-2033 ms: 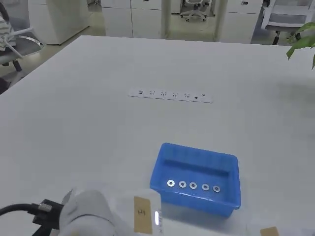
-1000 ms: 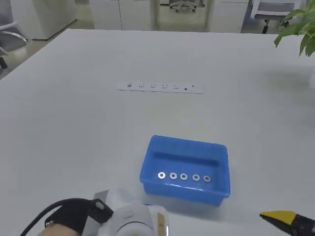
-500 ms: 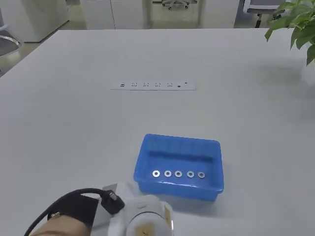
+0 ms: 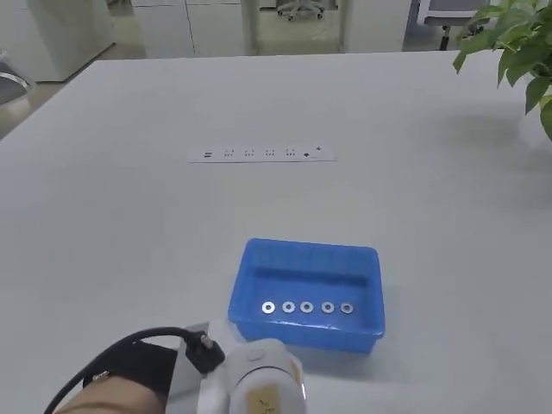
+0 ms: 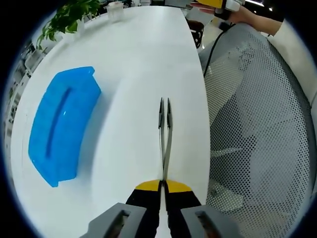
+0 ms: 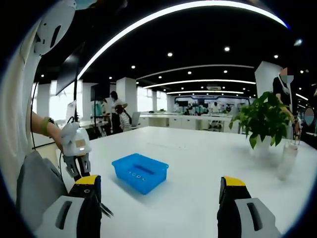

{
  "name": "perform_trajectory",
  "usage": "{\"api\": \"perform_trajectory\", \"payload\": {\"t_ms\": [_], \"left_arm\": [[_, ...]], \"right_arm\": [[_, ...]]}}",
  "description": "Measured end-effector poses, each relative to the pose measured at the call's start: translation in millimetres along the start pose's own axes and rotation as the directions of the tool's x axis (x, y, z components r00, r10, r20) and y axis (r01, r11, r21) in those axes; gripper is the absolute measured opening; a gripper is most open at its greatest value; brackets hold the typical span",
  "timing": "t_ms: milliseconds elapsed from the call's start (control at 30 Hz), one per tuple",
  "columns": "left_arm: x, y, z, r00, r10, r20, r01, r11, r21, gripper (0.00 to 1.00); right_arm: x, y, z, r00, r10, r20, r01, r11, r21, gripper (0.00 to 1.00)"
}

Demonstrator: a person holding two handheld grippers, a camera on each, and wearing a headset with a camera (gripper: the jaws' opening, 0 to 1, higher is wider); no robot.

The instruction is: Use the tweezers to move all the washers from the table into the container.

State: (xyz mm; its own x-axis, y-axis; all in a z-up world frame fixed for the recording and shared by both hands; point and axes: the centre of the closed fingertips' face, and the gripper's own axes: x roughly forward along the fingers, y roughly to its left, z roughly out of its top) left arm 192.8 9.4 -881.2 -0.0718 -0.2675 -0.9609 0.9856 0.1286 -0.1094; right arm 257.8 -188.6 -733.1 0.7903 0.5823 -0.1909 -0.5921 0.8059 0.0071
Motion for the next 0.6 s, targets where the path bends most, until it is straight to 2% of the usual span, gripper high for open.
{"api": "perform_trajectory", "payload": {"t_ms": [167,300,367,400,467,500,533,567,600], "left_arm": [[-2.4,-3.8,-3.6,0.9999,0.008,0.013,-0.007,0.999,-0.036,0.04],[-14.3,-5.2,-9.8,0.9938,0.058,0.094,-0.043,0.987,-0.157,0.14],[-23.7,-2.9,-15.7,0.9831,0.111,0.145,-0.077,0.972,-0.220,0.23],[-29.2,-2.2,-21.4,0.9762,0.142,0.164,-0.094,0.958,-0.270,0.27],[-36.1,-3.1,-29.5,0.9673,0.175,0.184,-0.109,0.941,-0.321,0.32],[-39.7,-2.2,-34.0,0.9602,0.202,0.193,-0.127,0.931,-0.342,0.34],[-46.0,0.8,-39.4,0.9432,0.257,0.210,-0.163,0.910,-0.381,0.38],[-49.6,0.6,-41.5,0.9326,0.279,0.229,-0.168,0.898,-0.408,0.42],[-56.5,1.6,-43.9,0.9110,0.321,0.259,-0.181,0.875,-0.449,0.45]], "right_arm": [[-1.2,-2.1,0.7,0.9999,-0.009,0.008,0.009,1.000,0.005,0.99],[-1.9,-5.6,0.9,0.9996,-0.027,0.009,0.027,1.000,-0.005,0.99],[-1.7,-5.6,0.5,0.9996,-0.028,0.008,0.028,1.000,-0.006,0.99],[-1.5,-5.7,0.3,0.9996,-0.029,0.006,0.029,1.000,-0.008,0.99],[-1.1,-5.4,-0.2,0.9996,-0.029,0.003,0.029,1.000,-0.013,0.99],[-1.0,-5.3,-0.1,0.9996,-0.028,0.003,0.028,1.000,-0.014,0.99],[-0.7,-5.2,-0.3,0.9996,-0.028,0.001,0.028,1.000,-0.014,0.99],[-0.6,-5.1,-0.5,0.9996,-0.028,0.000,0.028,1.000,-0.015,0.99],[-0.4,-5.1,-1.0,0.9996,-0.028,-0.003,0.028,0.999,-0.016,0.99]]}}
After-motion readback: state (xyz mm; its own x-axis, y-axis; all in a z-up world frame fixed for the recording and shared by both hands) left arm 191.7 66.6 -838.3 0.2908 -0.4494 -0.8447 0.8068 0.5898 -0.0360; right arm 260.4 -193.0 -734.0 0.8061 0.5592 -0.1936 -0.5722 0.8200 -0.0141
